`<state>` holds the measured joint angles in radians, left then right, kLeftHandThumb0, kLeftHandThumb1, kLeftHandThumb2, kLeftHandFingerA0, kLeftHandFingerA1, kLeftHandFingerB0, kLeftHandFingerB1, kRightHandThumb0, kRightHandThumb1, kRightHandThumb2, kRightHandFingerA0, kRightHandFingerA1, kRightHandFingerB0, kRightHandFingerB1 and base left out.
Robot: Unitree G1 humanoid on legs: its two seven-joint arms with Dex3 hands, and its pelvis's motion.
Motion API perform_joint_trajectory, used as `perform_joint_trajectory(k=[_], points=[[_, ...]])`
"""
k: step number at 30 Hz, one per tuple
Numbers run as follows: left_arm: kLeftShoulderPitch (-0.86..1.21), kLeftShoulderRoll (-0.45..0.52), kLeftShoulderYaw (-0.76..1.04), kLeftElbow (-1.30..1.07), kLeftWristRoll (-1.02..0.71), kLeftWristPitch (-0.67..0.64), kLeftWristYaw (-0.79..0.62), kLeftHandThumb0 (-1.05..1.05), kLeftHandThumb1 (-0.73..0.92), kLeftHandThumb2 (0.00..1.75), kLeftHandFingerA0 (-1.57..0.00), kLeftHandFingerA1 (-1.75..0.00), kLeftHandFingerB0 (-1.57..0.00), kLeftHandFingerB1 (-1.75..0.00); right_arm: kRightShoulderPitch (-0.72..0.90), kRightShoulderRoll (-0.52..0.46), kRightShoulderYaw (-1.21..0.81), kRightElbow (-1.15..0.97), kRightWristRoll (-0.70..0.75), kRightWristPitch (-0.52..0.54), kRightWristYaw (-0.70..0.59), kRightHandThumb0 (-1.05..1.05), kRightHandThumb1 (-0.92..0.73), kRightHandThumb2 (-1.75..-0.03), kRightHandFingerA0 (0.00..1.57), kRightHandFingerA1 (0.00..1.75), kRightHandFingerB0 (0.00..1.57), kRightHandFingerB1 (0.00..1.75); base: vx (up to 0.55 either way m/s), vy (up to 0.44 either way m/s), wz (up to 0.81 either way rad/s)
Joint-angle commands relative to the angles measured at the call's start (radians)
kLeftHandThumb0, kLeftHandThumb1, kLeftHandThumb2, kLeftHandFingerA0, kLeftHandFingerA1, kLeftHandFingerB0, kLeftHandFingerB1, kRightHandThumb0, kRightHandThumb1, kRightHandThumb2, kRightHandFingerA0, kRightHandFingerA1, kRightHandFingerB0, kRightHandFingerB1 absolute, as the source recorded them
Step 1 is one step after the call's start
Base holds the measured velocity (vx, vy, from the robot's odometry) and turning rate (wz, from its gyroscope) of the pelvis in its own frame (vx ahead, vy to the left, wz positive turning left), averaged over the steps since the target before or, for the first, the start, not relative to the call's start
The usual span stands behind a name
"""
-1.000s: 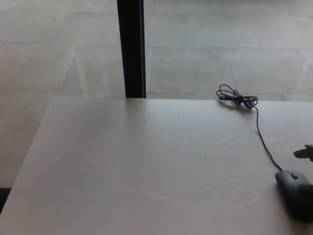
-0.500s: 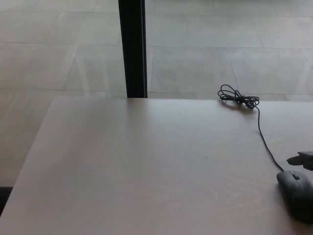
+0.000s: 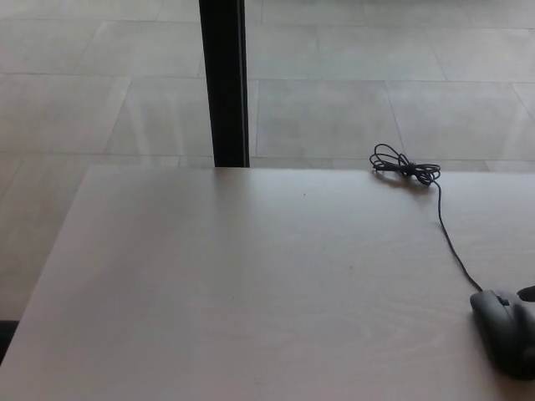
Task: The robot uses its right fingers to click on the left button of the black mouse placed on the table.
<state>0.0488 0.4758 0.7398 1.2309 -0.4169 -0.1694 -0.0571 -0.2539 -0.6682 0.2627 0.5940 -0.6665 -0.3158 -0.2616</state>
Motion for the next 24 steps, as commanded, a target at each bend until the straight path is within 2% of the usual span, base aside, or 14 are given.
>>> perform_joint_trajectory(k=[1, 2, 3, 10, 11, 12, 13, 14, 15, 16, 17, 20, 21, 24], points=[[-0.001, 0.018, 0.002, -0.005, -0.012, -0.008, 0.014, -0.81, 0.81, 1.24, -0.9, -0.68, -0.62, -0.64, 0.011, 0.016, -0.008, -0.006, 0.011, -0.023, -0.02, -0.71, -0.84, -0.67, 0.49, 0.45, 0.48, 0.39, 0.0, 0.0, 0.0], [0.001, 0.017, -0.003, -0.005, -0.006, -0.019, 0.012, -0.85, 0.92, 0.77, -0.93, -0.62, -0.66, -0.52, 0.007, 0.017, -0.002, -0.002, 0.004, -0.031, -0.024, -0.72, -0.86, -0.67, 0.5, 0.44, 0.48, 0.39, 0.0, 0.0, 0.0], [0.002, 0.018, -0.01, -0.004, 0.001, -0.019, 0.014, -0.85, 0.92, 0.75, -0.89, -0.59, -0.65, -0.51, -0.007, 0.026, 0.009, -0.002, -0.015, -0.027, -0.036, -0.73, -0.87, -0.67, 0.51, 0.46, 0.49, 0.39, 0.0, 0.0, 0.0], [0.002, 0.017, -0.007, 0.0, -0.005, -0.022, 0.003, -0.87, 0.92, 0.74, -0.91, -0.61, -0.66, -0.51, -0.016, 0.044, 0.001, -0.044, -0.009, 0.001, -0.01, -0.78, -0.9, -0.68, 0.45, 0.48, 0.47, 0.37, 0.0, 0.0, 0.0], [0.003, 0.017, -0.005, 0.001, -0.007, -0.021, 0.002, -0.87, 0.92, 0.73, -0.91, -0.6, -0.65, -0.5, -0.02, 0.045, 0.0, -0.044, -0.005, 0.002, -0.005, -0.75, -0.74, -1.13, 0.37, 0.58, 0.37, 0.51, 0.0, 0.0, 0.0], [0.002, 0.016, -0.002, 0.003, -0.011, -0.02, 0.002, -0.87, 0.92, 0.73, -0.91, -0.6, -0.65, -0.5, -0.024, 0.046, -0.002, -0.044, 0.0, 0.003, 0.004, -0.75, -0.74, -1.13, 0.37, 0.58, 0.37, 0.51, 0.0, 0.0, 0.0], [0.003, 0.014, -0.001, 0.001, -0.012, -0.02, 0.006, -0.85, 0.92, 0.75, -0.9, -0.6, -0.67, -0.51, -0.027, 0.044, -0.001, -0.055, -0.007, 0.024, 0.015, -0.75, -0.88, -0.68, 0.43, 0.48, 0.44, 0.36, 0.0, 0.0, 0.0], [0.006, 0.014, -0.004, 0.002, -0.009, -0.027, -0.003, -0.85, 0.92, 0.76, -0.88, -0.6, -0.65, -0.51, -0.036, 0.041, 0.005, -0.037, -0.023, 0.009, -0.014, -0.75, -0.88, -0.67, 0.45, 0.49, 0.46, 0.37, 0.0, 0.0, 0.0], [0.006, 0.012, -0.002, -0.001, -0.012, -0.02, 0.005, -0.82, 0.83, 1.27, -0.9, -0.68, -0.63, -0.64, -0.041, 0.044, -0.002, -0.029, -0.024, -0.005, -0.051, -0.73, -0.85, -0.67, 0.48, 0.5, 0.51, 0.4, 0.0, 0.0, 0.0], [0.006, 0.012, -0.001, -0.002, -0.013, -0.016, 0.008, -0.82, 0.83, 1.27, -0.9, -0.68, -0.63, -0.64, -0.044, 0.047, -0.005, -0.025, -0.024, -0.01, -0.067, -0.73, -0.85, -0.67, 0.48, 0.5, 0.51, 0.4, 0.0, 0.0, 0.0], [0.003, 0.015, -0.005, 0.002, -0.008, -0.014, 0.018, -0.85, 0.92, 0.78, -0.9, -0.59, -0.69, -0.51, -0.046, 0.044, -0.003, -0.027, -0.03, -0.007, -0.068, -0.73, -0.86, -0.67, 0.47, 0.5, 0.5, 0.39, 0.0, 0.0, 0.0], [0.007, 0.015, -0.007, -0.001, -0.007, -0.021, 0.001, -0.86, 0.92, 0.78, -0.88, -0.6, -0.68, -0.5, -0.052, 0.046, -0.005, -0.027, -0.029, -0.004, -0.075, -0.72, -0.85, -0.67, 0.48, 0.5, 0.5, 0.39, 0.0, 0.0, 0.0], [0.012, 0.013, -0.01, -0.004, -0.004, -0.031, -0.006, -0.88, 0.92, 0.82, -0.84, -0.61, -0.62, -0.51, -0.057, 0.049, -0.002, -0.017, -0.027, -0.005, -0.071, -0.72, -0.85, -0.67, 0.48, 0.49, 0.5, 0.39, 0.0, 0.0, 0.0], [0.007, 0.015, -0.009, 0.004, -0.006, -0.028, -0.002, -0.9, 0.92, 0.79, -0.88, -0.6, -0.65, -0.51, -0.052, 0.053, 0.002, -0.033, -0.017, 0.013, -0.023, -0.75, -0.88, -0.68, 0.46, 0.45, 0.47, 0.36, 0.0, 0.0, 0.0]])
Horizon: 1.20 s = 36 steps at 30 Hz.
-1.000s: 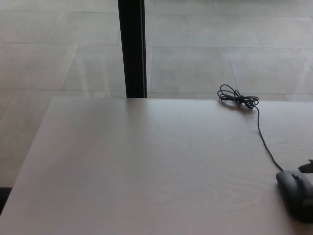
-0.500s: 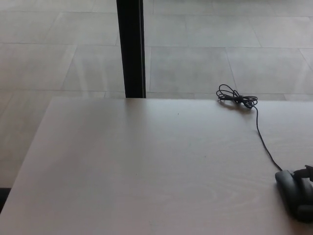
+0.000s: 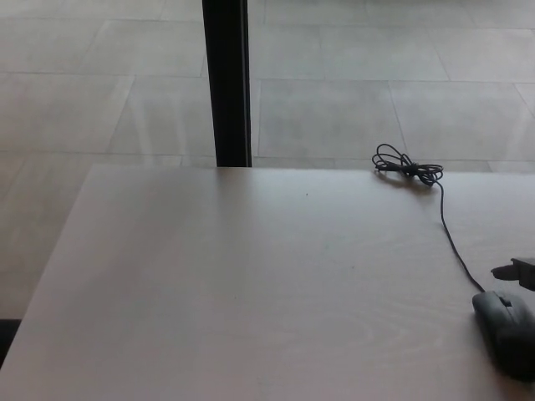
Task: The robot uses its right fingers to click on the left button of the black mouse placed on the table.
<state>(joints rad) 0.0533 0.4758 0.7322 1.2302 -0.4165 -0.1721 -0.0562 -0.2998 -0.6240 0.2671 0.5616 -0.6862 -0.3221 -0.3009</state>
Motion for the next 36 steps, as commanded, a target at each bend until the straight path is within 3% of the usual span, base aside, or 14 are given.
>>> perform_joint_trajectory(k=[1, 4, 5, 6, 8, 9, 11, 14, 17, 18, 20, 25, 26, 36], points=[[0.0, 0.016, 0.0, 0.007, -0.008, -0.023, 0.003, -0.82, 0.8, 1.25, -0.91, -0.68, -0.62, -0.63, -0.006, 0.013, 0.003, -0.001, -0.004, 0.024, 0.017, -0.74, -0.88, -0.67, 0.46, 0.45, 0.48, 0.37, 0.0, 0.0, 0.0], [-0.008, 0.013, 0.01, 0.009, -0.019, -0.014, 0.006, -0.87, 0.92, 0.74, -0.92, -0.61, -0.67, -0.5, -0.005, 0.019, 0.011, -0.006, -0.009, 0.032, 0.024, -0.75, -0.89, -0.67, 0.45, 0.45, 0.47, 0.36, 0.0, 0.0, 0.0], [-0.005, 0.012, 0.003, 0.004, -0.01, -0.024, 0.009, -0.87, 0.92, 0.77, -0.93, -0.62, -0.69, -0.53, -0.004, 0.02, 0.015, -0.013, -0.011, 0.04, 0.037, -0.75, -0.75, -1.14, 0.39, 0.57, 0.36, 0.5, 0.0, 0.0, 0.0], [-0.002, 0.012, -0.002, -0.004, -0.006, -0.022, 0.009, -0.81, 0.82, 1.26, -0.89, -0.68, -0.63, -0.64, -0.01, 0.033, 0.024, -0.008, -0.013, 0.057, 0.053, -0.75, -0.89, -0.67, 0.43, 0.45, 0.45, 0.36, 0.0, 0.0, 0.0], [-0.004, 0.013, -0.001, -0.005, -0.008, -0.017, 0.013, -0.83, 0.84, 1.27, -0.89, -0.67, -0.64, -0.63, -0.015, 0.036, 0.032, 0.0, -0.025, 0.047, 0.033, -0.75, -0.75, -1.13, 0.39, 0.58, 0.37, 0.51, 0.0, 0.0, 0.0], [-0.003, 0.015, -0.004, -0.003, -0.004, -0.018, 0.013, -0.83, 0.82, 1.26, -0.91, -0.68, -0.63, -0.63, -0.016, 0.041, 0.037, 0.005, -0.033, 0.046, 0.017, -0.71, -0.86, -0.66, 0.47, 0.47, 0.48, 0.38, 0.0, 0.0, 0.0], [-0.003, 0.014, -0.005, -0.004, -0.003, -0.018, 0.017, -0.87, 0.92, 0.73, -0.92, -0.6, -0.67, -0.5, -0.022, 0.045, 0.046, 0.02, -0.039, 0.041, 0.004, -0.72, -0.87, -0.67, 0.47, 0.47, 0.49, 0.38, 0.0, 0.0, 0.0], [-0.006, 0.017, 0.003, 0.001, -0.013, -0.01, 0.002, -0.76, 0.78, 1.24, -0.92, -0.69, -0.63, -0.64, -0.036, 0.059, 0.055, 0.043, -0.034, 0.072, 0.039, -0.76, -0.91, -0.68, 0.44, 0.46, 0.47, 0.36, 0.0, 0.0, 0.0], [-0.004, 0.016, -0.006, 0.002, -0.001, -0.029, 0.006, -0.87, 0.92, 0.79, -0.89, -0.59, -0.68, -0.51, -0.043, 0.063, 0.068, 0.067, -0.045, 0.076, 0.033, -0.76, -0.91, -0.68, 0.45, 0.47, 0.47, 0.36, 0.0, 0.0, 0.0], [-0.003, 0.015, -0.005, 0.002, -0.003, -0.031, 0.001, -0.9, 0.92, 0.8, -0.86, -0.59, -0.63, -0.51, -0.049, 0.065, 0.073, 0.088, -0.045, 0.07, 0.027, -0.77, -0.78, -1.17, 0.39, 0.58, 0.37, 0.5, 0.0, 0.0, 0.0], [-0.006, 0.015, 0.001, 0.002, -0.012, -0.018, 0.002, -0.9, 0.92, 0.76, -0.85, -0.57, -0.67, -0.51, -0.051, 0.064, 0.077, 0.102, -0.044, 0.065, 0.02, -0.75, -0.9, -0.67, 0.46, 0.48, 0.48, 0.37, 0.0, 0.0, 0.0], [-0.002, 0.017, -0.001, -0.004, -0.011, -0.018, -0.006, -0.91, 0.92, 0.81, -0.81, -0.59, -0.66, -0.51, -0.05, 0.056, 0.083, 0.128, -0.043, 0.062, 0.016, -0.74, -0.76, -1.15, 0.35, 0.57, 0.41, 0.53, 0.0, 0.0, 0.0], [-0.002, 0.016, -0.001, -0.005, -0.01, -0.02, -0.002, -0.88, 0.92, 0.81, -0.83, -0.59, -0.67, -0.52, -0.051, 0.051, 0.08, 0.136, -0.033, 0.055, 0.031, -0.73, -0.9, -0.67, 0.4, 0.48, 0.46, 0.38, 0.0, 0.0, 0.0], [-0.017, 0.019, 0.001, -0.007, -0.01, -0.016, 0.016, -0.87, 0.92, 0.78, -0.89, -0.6, -0.7, -0.51, -0.045, 0.04, 0.085, 0.143, -0.025, 0.03, 0.042, -0.73, -0.92, -0.69, 0.43, 0.44, 0.44, 0.37, 0.0, 0.0, 0.0]])
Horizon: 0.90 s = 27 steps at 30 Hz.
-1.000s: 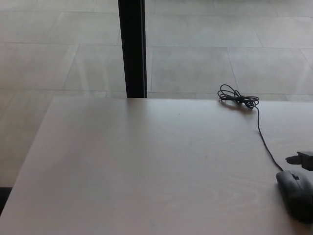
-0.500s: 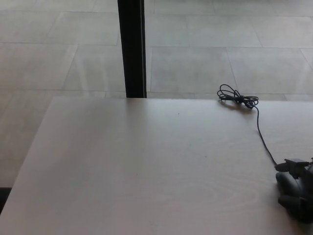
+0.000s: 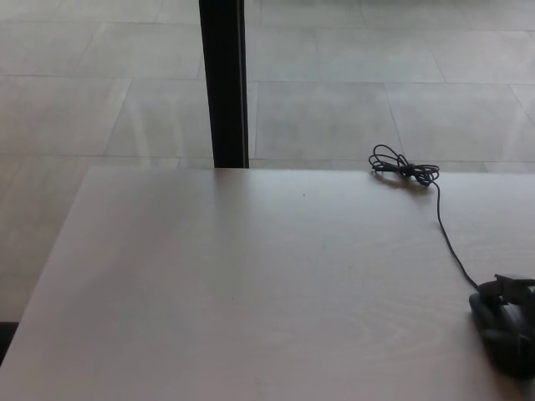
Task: The robot uses its right fingers to click on the left button of the black mouse placed on the table.
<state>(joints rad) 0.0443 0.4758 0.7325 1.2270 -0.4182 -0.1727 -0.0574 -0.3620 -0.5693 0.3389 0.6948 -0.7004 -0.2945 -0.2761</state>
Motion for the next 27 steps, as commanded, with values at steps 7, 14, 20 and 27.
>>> perform_joint_trajectory(k=[7, 14, 20, 27], points=[[-0.007, 0.016, 0.005, -0.012, -0.013, -0.02, 0.009, -0.88, 0.92, 0.8, -0.88, -0.61, -0.68, -0.52, 0.026, 0.006, 0.05, 0.002, -0.048, 0.062, 0.008, -0.7, -0.74, -1.13, 0.35, 0.58, 0.36, 0.51, 0.0, 0.0, 0.0], [-0.017, 0.021, 0.0, 0.0, -0.006, -0.029, 0.006, -0.89, 0.92, 0.8, -0.83, -0.59, -0.66, -0.51, 0.035, -0.014, 0.091, 0.03, -0.068, 0.016, -0.044, -0.73, -0.91, -0.68, 0.43, 0.48, 0.43, 0.38, 0.0, 0.0, 0.0], [-0.025, 0.022, 0.006, -0.002, -0.013, -0.021, 0.012, -0.91, 0.92, 0.82, -0.81, -0.57, -0.66, -0.51, 0.046, -0.028, 0.084, 0.109, -0.05, -0.022, -0.103, -0.76, -0.9, -0.68, 0.44, 0.49, 0.46, 0.4, 0.0, 0.0, 0.0], [-0.033, 0.024, 0.009, -0.01, -0.015, -0.024, 0.007, -0.9, 0.92, 0.82, -0.81, -0.57, -0.65, -0.5, 0.052, -0.044, 0.079, 0.156, -0.04, -0.045, -0.12, -0.79, -0.76, -1.16, 0.37, 0.62, 0.4, 0.55, 0.0, 0.0, 0.0]])
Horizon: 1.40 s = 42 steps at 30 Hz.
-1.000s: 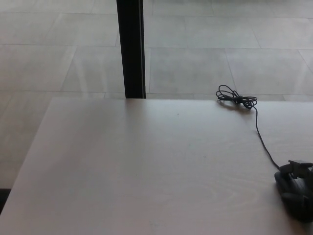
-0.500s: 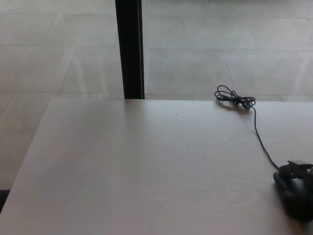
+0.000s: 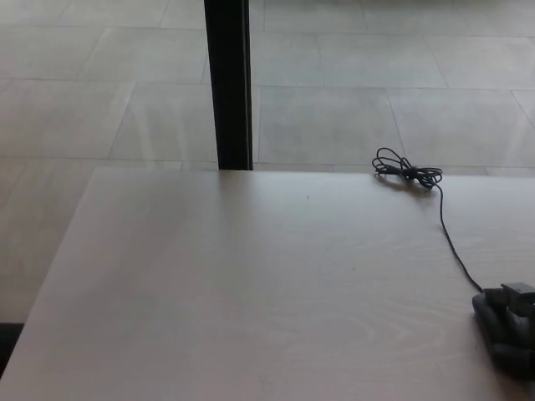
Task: The robot uses its right fingers to click on the left button of the black mouse placed on the table.
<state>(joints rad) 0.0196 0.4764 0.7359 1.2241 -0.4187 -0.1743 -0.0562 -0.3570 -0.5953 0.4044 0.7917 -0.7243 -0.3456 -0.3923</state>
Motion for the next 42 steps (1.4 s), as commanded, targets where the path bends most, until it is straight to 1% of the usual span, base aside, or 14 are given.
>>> perform_joint_trajectory(k=[1, 7, 9, 10, 21, 23, 24, 29, 30, 32, 33, 39, 40, 42], points=[[-0.01, 0.022, 0.01, -0.009, -0.02, -0.023, 0.003, -0.89, 0.92, 0.8, -0.84, -0.61, -0.63, -0.51, 0.051, -0.019, 0.019, 0.059, -0.022, 0.005, -0.009, -0.79, -0.69, -0.95, 0.37, 0.59, 0.44, 0.53, 0.0, 0.0, 0.0], [-0.014, 0.023, 0.003, -0.002, -0.009, -0.026, 0.016, -0.92, 0.92, 0.82, -0.81, -0.57, -0.65, -0.5, 0.06, -0.017, 0.071, 0.077, -0.065, 0.028, -0.025, -0.75, -0.92, -0.68, 0.42, 0.62, 0.43, 0.43, 0.0, 0.0, 0.0], [-0.013, 0.024, 0.003, -0.003, -0.009, -0.029, 0.012, -0.93, 0.92, 0.82, -0.86, -0.59, -0.63, -0.5, 0.052, -0.007, 0.101, 0.112, -0.081, 0.016, -0.05, -0.74, -0.71, -1.09, 0.58, 0.84, 0.4, 0.55, 0.0, 0.0, 0.0], [-0.018, 0.024, 0.007, -0.003, -0.014, -0.017, 0.021, -0.93, 0.92, 0.81, -0.87, -0.58, -0.64, -0.5, 0.05, -0.008, 0.115, 0.117, -0.085, 0.015, -0.046, -0.76, -0.92, -0.67, 0.58, 0.93, 0.45, 0.41, 0.0, 0.0, 0.0], [-0.012, 0.025, 0.007, -0.004, -0.013, -0.028, 0.01, -0.89, 0.92, 0.81, -0.81, -0.56, -0.65, -0.48, 0.01, 0.005, 0.189, 0.155, -0.087, 0.02, -0.076, -0.77, -0.91, -0.68, 0.41, 0.62, 0.44, 0.42, 0.0, 0.0, 0.0], [-0.012, 0.027, 0.011, -0.002, -0.018, -0.024, 0.004, -0.91, 0.92, 0.84, -0.83, -0.6, -0.64, -0.5, 0.0, 0.0, 0.194, 0.148, -0.082, 0.032, -0.057, -0.76, -0.72, -1.09, 0.42, 0.68, 0.37, 0.53, 0.0, 0.0, 0.0], [-0.014, 0.027, 0.016, -0.003, -0.024, -0.021, 0.006, -0.86, 0.92, 0.8, -0.83, -0.57, -0.67, -0.49, -0.002, -0.001, 0.191, 0.152, -0.076, 0.025, -0.074, -0.78, -0.89, -0.67, 0.47, 0.69, 0.47, 0.42, 0.0, 0.0, 0.0], [-0.013, 0.029, -0.004, 0.0, -0.005, -0.035, 0.018, -0.93, 0.92, 0.83, -0.84, -0.59, -0.65, -0.5, -0.008, -0.026, 0.178, 0.127, -0.056, 0.028, -0.034, -0.77, -0.89, -0.67, 0.36, 0.6, 0.42, 0.42, 0.0, 0.0, 0.0], [-0.015, 0.028, 0.002, 0.002, -0.013, -0.03, 0.016, -0.95, 0.92, 0.84, -0.85, -0.59, -0.64, -0.49, -0.016, -0.033, 0.168, 0.119, -0.041, 0.026, -0.006, -0.77, -0.73, -1.14, 0.27, 0.6, 0.32, 0.53, 0.0, 0.0, 0.0], [-0.012, 0.027, 0.003, -0.001, -0.016, -0.035, 0.018, -0.94, 0.92, 0.84, -0.84, -0.6, -0.64, -0.5, -0.029, -0.04, 0.161, 0.119, -0.037, 0.014, -0.006, -0.73, -0.71, -1.13, 0.29, 0.59, 0.3, 0.52, 0.0, 0.0, 0.0], [-0.011, 0.027, 0.004, 0.0, -0.017, -0.035, 0.013, -0.92, 0.92, 0.84, -0.84, -0.6, -0.64, -0.5, -0.043, -0.041, 0.158, 0.118, -0.039, 0.019, -0.008, -0.76, -0.89, -0.67, 0.36, 0.52, 0.42, 0.41, 0.0, 0.0, 0.0], [-0.006, 0.025, 0.003, 0.0, -0.018, -0.03, 0.021, -0.94, 0.92, 0.87, -0.85, -0.61, -0.61, -0.49, -0.128, -0.068, 0.08, 0.017, 0.014, 0.052, 0.083, -0.76, -0.74, -1.12, 0.26, 0.53, 0.39, 0.53, 0.0, 0.0, 0.0], [-0.005, 0.022, 0.006, -0.003, -0.02, -0.039, 0.019, -0.87, 0.79, 1.17, -0.79, -0.64, -0.62, -0.6, -0.153, -0.078, 0.075, 0.0, -0.011, 0.059, 0.067, -0.74, -0.91, -0.68, 0.36, 0.44, 0.43, 0.37, 0.0, 0.0, 0.0], [0.003, 0.023, -0.001, 0.0, -0.013, -0.044, 0.016, -0.9, 0.92, 0.82, -0.84, -0.58, -0.64, -0.47, -0.178, -0.079, 0.037, -0.018, 0.014, 0.045, 0.071, -0.7, -0.87, -0.66, 0.41, 0.45, 0.47, 0.38, 0.0, 0.0, 0.0]])
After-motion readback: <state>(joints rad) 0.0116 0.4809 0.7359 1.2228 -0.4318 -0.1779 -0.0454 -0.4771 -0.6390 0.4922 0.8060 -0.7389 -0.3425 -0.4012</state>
